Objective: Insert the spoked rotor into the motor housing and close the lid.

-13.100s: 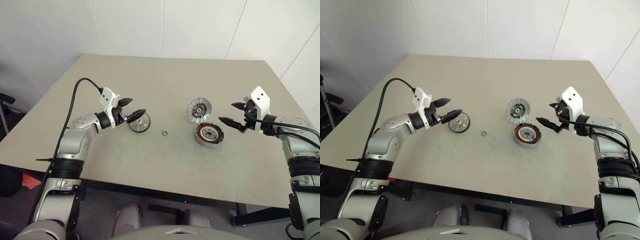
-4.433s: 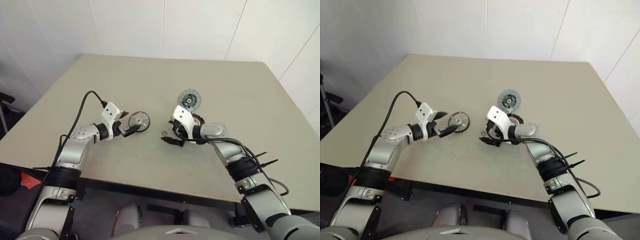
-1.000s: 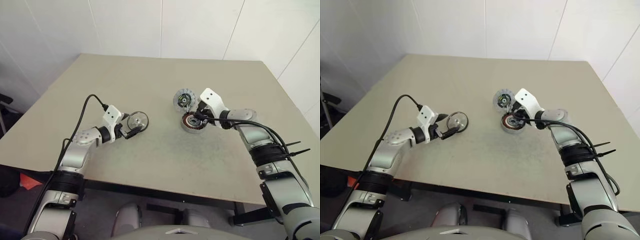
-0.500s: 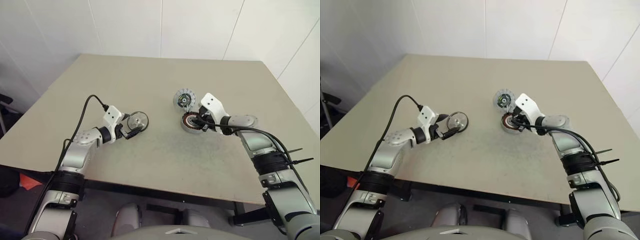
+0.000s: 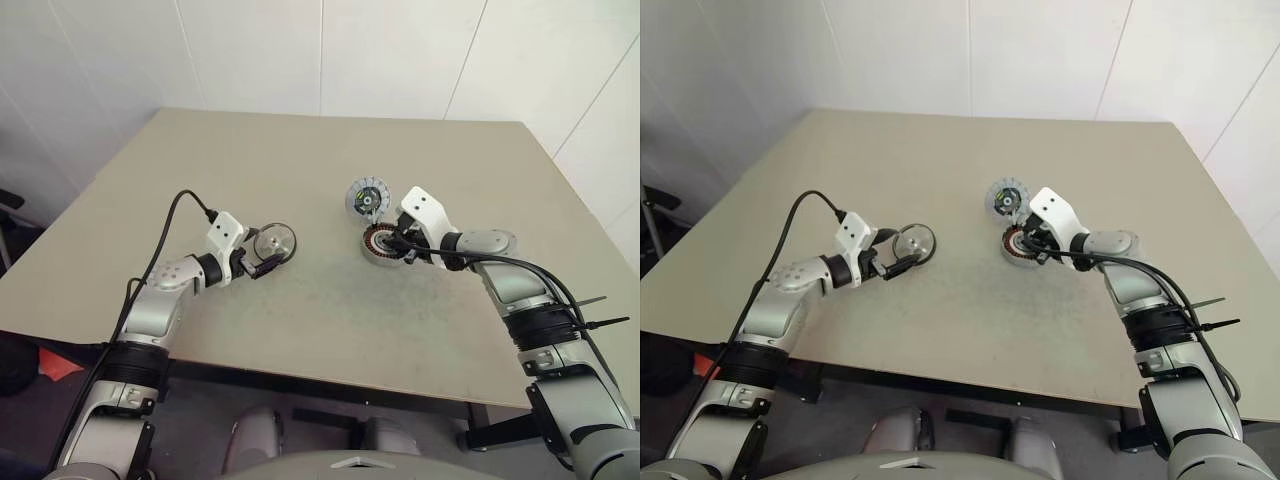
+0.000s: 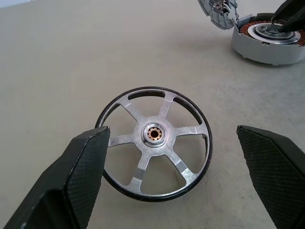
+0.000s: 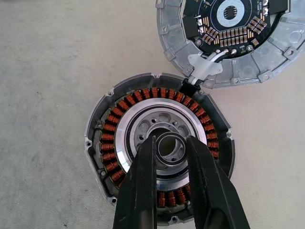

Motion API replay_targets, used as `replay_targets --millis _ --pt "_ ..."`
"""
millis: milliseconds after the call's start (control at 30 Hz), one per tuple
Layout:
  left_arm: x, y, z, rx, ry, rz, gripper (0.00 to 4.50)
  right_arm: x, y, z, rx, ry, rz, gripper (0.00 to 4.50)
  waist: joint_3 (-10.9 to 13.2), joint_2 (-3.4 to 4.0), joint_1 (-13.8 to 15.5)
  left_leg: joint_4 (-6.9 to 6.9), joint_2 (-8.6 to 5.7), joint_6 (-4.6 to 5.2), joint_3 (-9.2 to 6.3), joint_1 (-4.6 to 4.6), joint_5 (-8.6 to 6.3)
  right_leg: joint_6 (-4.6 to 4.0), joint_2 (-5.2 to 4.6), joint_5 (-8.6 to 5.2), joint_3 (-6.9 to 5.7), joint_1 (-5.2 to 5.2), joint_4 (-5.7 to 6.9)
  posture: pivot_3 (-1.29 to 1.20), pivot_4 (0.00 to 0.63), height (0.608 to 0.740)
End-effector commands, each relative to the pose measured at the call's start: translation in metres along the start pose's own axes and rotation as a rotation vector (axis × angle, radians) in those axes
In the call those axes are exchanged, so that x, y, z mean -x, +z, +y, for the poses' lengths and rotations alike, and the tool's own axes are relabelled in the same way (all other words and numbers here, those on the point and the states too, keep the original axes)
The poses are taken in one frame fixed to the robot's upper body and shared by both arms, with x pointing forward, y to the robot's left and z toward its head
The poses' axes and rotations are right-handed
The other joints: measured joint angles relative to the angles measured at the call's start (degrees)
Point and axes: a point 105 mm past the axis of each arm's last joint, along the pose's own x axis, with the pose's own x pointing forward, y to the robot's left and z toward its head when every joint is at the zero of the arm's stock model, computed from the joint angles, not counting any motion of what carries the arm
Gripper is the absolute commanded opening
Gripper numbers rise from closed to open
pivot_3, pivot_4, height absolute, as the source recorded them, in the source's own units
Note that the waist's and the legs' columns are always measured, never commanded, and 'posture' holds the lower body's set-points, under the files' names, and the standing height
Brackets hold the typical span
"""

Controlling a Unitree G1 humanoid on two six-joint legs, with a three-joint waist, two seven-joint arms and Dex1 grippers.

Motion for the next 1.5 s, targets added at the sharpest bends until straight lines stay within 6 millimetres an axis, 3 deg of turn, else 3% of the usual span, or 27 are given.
replay_targets --millis 33,67,467,667,833,1100,1300,1500 --pt "0.001 0.011 0.003 -0.034 0.014 -0.037 4.5 0.001 0.019 -0.004 0.037 -0.018 -0.052 0.61 0.0 0.0 0.0 0.0 0.0 0.0 0.0 0.0 0.0 0.0 0.0 0.0 0.0 0.0 0.0 0.0 0.0 0.74" --pt "0.001 0.011 0.004 -0.034 0.015 -0.037 4.5 0.001 0.02 -0.004 0.035 -0.017 -0.054 0.61 0.0 0.0 0.0 0.0 0.0 0.0 0.0 0.0 0.0 0.0 0.0 0.0 0.0 0.0 0.0 0.0 0.0 0.74" --pt "0.001 0.009 0.003 -0.035 0.017 -0.034 4.5 0.002 0.032 -0.011 0.055 -0.061 -0.094 4.47 0.0 0.0 -0.01 0.0 0.0 0.0 0.0 0.0 0.0 0.0 0.0 0.0 0.0 0.0 0.0 0.0 0.0 0.74" --pt "0.001 0.009 0.003 -0.037 0.015 -0.032 4.5 0.009 0.047 -0.019 0.053 -0.087 -0.148 4.47 0.0 0.0 0.0 0.0 0.0 0.0 0.0 0.0 0.0 0.0 0.0 0.0 0.0 0.0 0.01 0.0 0.0 0.74" --pt "0.0 0.009 0.003 -0.04 0.012 -0.031 4.5 0.009 0.041 -0.022 0.043 -0.101 -0.133 3.25 0.0 0.0 0.0 0.0 0.0 0.0 0.0 0.0 0.0 0.0 0.0 0.0 0.0 0.0 0.01 0.0 0.0 0.74" --pt "0.0 0.008 0.003 -0.044 0.013 -0.03 4.5 0.009 0.037 -0.018 0.048 -0.082 -0.113 0.39 0.0 0.0 0.0 0.01 0.0 0.0 0.0 0.01 0.0 0.0 0.0 0.0 0.0 0.0 0.02 0.0 0.0 0.74" --pt "0.0 0.008 0.003 -0.041 0.015 -0.03 4.5 0.008 0.034 -0.012 0.052 -0.051 -0.106 0.39 0.0 0.0 0.01 0.01 0.0 0.0 0.0 0.0 0.0 0.0 0.0 0.0 0.0 0.01 0.02 0.0 0.0 0.74" --pt "0.001 0.006 0.004 -0.039 0.022 -0.026 4.5 0.002 0.005 0.001 0.049 -0.002 -0.018 0.39 0.0 0.0 0.04 0.02 0.0 0.01 0.0 0.0 0.0 0.0 0.0 0.0 0.0 0.01 0.02 0.0 0.0 0.74"
